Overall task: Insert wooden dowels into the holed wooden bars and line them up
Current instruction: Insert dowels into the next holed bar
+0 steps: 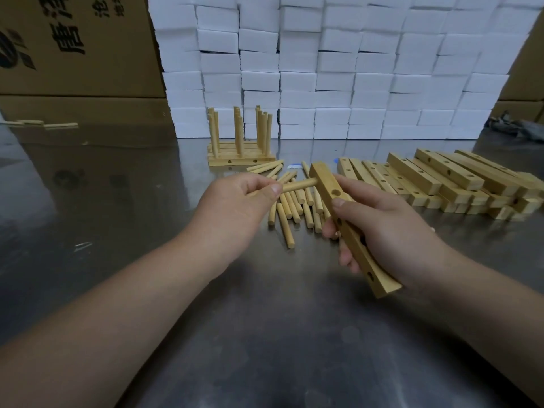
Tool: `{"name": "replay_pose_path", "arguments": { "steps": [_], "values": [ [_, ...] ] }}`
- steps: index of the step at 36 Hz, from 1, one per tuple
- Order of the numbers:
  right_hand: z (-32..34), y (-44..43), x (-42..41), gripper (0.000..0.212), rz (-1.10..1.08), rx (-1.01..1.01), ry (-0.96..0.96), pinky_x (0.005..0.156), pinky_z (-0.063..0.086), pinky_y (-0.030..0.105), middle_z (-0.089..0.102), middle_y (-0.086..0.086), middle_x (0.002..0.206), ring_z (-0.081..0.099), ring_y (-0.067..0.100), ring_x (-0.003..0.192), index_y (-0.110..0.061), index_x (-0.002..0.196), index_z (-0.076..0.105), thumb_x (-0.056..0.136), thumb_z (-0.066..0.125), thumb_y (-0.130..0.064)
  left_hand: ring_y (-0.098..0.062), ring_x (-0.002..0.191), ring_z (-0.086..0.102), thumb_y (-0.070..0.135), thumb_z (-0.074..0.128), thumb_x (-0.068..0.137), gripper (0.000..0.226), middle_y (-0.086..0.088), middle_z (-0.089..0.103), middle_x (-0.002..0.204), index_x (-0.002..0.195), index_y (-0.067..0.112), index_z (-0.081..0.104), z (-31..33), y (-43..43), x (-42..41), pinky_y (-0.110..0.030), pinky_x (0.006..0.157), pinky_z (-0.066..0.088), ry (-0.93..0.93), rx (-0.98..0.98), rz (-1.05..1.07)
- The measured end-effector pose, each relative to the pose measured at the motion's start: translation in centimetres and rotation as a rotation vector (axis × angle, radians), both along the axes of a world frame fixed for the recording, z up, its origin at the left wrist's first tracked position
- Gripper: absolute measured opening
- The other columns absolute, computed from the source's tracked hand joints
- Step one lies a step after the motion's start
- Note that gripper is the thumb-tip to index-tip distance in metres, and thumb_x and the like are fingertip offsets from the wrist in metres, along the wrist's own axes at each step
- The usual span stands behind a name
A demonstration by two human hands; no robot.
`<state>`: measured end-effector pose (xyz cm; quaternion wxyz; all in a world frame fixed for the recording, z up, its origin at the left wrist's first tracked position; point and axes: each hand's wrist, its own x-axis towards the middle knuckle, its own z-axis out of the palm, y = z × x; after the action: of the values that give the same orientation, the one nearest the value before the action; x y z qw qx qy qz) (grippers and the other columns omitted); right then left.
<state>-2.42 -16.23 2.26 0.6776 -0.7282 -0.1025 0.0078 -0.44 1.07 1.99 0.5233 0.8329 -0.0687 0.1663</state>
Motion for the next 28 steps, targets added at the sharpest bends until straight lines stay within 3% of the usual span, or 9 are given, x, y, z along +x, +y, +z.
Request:
{"name": "replay_pose_path", "arguments": {
  "steps": [2,5,8,9,13,15,21,25,28],
  "values": [
    [-0.1,0.2,0.1,0.044,-0.004,0.031,0.007,0.038,0.046,0.026,0.065,0.002,0.065,0.052,0.017,0.042,-0.035,0.135,0.043,0.095,0.048,-0.018,0.004,0.081,0.052,0.038,0.054,0.089,0.008,0.02,0.059,0.084,0.088,0.037,0.062,-0.1,0.1,0.2,-0.016,0.064,0.035,-0.045,0.02,0.026],
    [-0.1,0.2,0.3,0.04,-0.045,0.086,-0.004,0.039,0.045,0.026,0.066,0.004,0.066,0.052,0.017,0.043,-0.03,0.133,0.044,0.096,0.047,-0.018,0.002,0.063,0.051,0.042,0.047,0.09,0.026,0.009,0.057,0.078,0.115,0.034,0.05,0.0,0.4,0.5,-0.02,0.061,0.041,-0.091,-0.071,0.088],
    [0.1,-0.4,0.8,0.034,-0.156,0.192,0.01,0.037,0.045,0.024,0.064,0.003,0.062,0.051,0.015,0.042,-0.017,0.132,0.046,0.097,0.044,-0.017,0.005,0.05,0.049,0.035,0.044,0.092,0.022,0.008,0.054,0.068,0.113,0.032,0.048,0.1,1.0,0.9,-0.01,0.047,0.038,-0.101,-0.046,0.19],
    [0.2,-0.6,0.9,0.032,-0.196,0.223,0.022,0.037,0.044,0.023,0.063,0.003,0.061,0.051,0.015,0.041,-0.013,0.13,0.047,0.098,0.043,-0.016,0.003,0.054,0.05,0.032,0.044,0.092,0.022,0.01,0.055,0.071,0.113,0.032,0.051,0.0,1.2,1.1,-0.013,0.049,0.039,-0.082,0.027,0.221],
    [0.4,-1.0,1.2,0.022,-0.272,0.292,0.051,0.036,0.043,0.022,0.06,0.005,0.062,0.05,0.013,0.038,-0.004,0.113,0.051,0.099,0.039,-0.016,-0.025,0.108,0.05,0.033,0.042,0.091,0.035,-0.004,0.052,0.123,0.122,0.028,0.057,-0.9,1.9,2.0,-0.039,0.093,0.041,0.126,0.534,0.323],
    [0.5,-0.9,1.2,0.018,-0.282,0.318,0.05,0.035,0.043,0.021,0.059,0.006,0.065,0.05,0.012,0.037,-0.006,0.108,0.052,0.099,0.039,-0.016,-0.027,0.113,0.049,0.035,0.044,0.091,0.035,-0.005,0.053,0.126,0.121,0.027,0.059,-1.1,1.8,2.3,-0.042,0.098,0.04,0.261,0.622,0.318],
    [0.1,-0.8,1.5,0.021,-0.28,0.366,0.07,0.036,0.042,0.02,0.058,0.007,0.07,0.05,0.012,0.038,-0.005,0.111,0.053,0.099,0.039,-0.015,-0.023,0.086,0.057,0.036,0.052,0.088,0.02,0.001,0.063,0.088,0.087,0.024,0.068,-1.3,1.7,2.4,-0.038,0.085,0.048,0.302,0.721,0.352],
    [0.1,-0.9,1.9,0.025,-0.291,0.444,0.167,0.037,0.042,0.019,0.058,0.005,0.066,0.052,0.01,0.04,0.001,0.11,0.055,0.096,0.04,-0.013,-0.025,0.082,0.055,0.029,0.046,0.091,0.021,-0.002,0.061,0.088,0.09,0.021,0.066,-1.1,1.8,2.5,-0.034,0.075,0.045,0.266,0.756,0.421],
    [0.3,-1.0,2.1,0.02,-0.309,0.497,0.195,0.038,0.042,0.017,0.059,0.006,0.071,0.052,0.009,0.041,0.0,0.102,0.055,0.094,0.04,-0.009,-0.023,0.077,0.045,0.026,0.041,0.093,0.013,-0.001,0.05,0.084,0.091,0.017,0.051,-0.8,1.8,2.4,-0.034,0.069,0.035,0.086,0.655,0.502]
  ]
}}
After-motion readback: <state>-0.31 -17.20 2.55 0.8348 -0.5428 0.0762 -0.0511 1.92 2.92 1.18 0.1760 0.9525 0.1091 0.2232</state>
